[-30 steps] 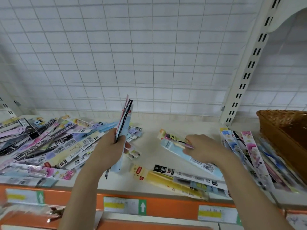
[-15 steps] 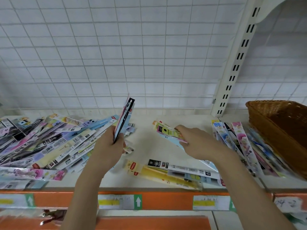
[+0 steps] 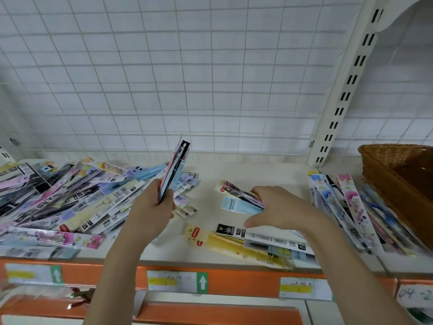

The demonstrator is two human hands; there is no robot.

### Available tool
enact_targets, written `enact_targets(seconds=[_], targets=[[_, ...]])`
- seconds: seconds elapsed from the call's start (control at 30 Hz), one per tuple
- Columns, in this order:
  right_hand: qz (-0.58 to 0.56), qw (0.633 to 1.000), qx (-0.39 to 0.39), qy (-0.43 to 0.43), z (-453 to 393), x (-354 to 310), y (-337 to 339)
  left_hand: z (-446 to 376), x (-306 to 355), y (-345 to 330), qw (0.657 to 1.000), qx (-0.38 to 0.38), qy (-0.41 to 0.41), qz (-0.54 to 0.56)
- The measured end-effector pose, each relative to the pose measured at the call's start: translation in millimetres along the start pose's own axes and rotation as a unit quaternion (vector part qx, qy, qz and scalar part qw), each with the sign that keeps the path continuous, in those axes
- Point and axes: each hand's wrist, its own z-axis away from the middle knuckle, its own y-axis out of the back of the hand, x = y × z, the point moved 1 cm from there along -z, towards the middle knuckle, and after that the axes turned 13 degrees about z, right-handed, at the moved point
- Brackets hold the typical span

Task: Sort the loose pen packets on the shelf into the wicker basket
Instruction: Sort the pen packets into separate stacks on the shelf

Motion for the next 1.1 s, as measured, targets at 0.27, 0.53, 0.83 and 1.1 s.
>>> enact_targets(seconds=[0.27, 0.53, 0.83, 1.1], targets=[[0.013, 1.000, -0.016, -0.007, 15, 13, 5, 2, 2, -10, 1.000, -0.015, -0.016, -0.018], [0.013, 0.994, -0.112, -0.004, 19, 15, -7, 1, 1, -16, 0.999, -0.026, -0.022, -0.035], [0.041, 0.999, -0.019, -0.024, 5, 9, 4, 3, -2, -6, 1.000, -0.012, -0.018, -0.022], [0.030, 0.999, -0.038, -0.015, 6, 4, 8, 7, -3, 2, 1.000, -0.008, -0.017, -0.024]])
